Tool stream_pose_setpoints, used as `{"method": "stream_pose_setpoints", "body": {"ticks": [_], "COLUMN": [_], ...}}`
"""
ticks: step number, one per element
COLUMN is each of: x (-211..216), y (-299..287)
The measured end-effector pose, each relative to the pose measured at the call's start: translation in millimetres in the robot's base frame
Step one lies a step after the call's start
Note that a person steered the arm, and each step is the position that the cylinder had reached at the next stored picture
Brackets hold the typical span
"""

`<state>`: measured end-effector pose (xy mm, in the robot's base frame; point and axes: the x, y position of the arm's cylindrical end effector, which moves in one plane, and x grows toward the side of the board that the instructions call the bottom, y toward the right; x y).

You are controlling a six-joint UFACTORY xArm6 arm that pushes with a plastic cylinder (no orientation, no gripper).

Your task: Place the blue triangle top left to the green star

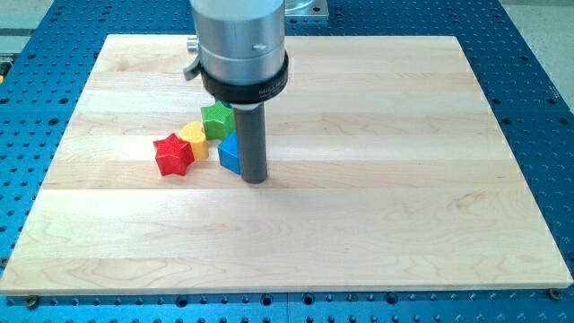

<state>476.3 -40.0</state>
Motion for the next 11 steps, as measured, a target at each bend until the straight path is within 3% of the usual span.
{"method": "stream_pose_setpoints", "body": {"ticks": [2,3,8,9,10,11], "x": [-26.2,-81.2,-155.1,-135.7,-144.0,-118.1], "y": [2.3,9.1,-77.3,-112.8,-133.3,-152.0]}}
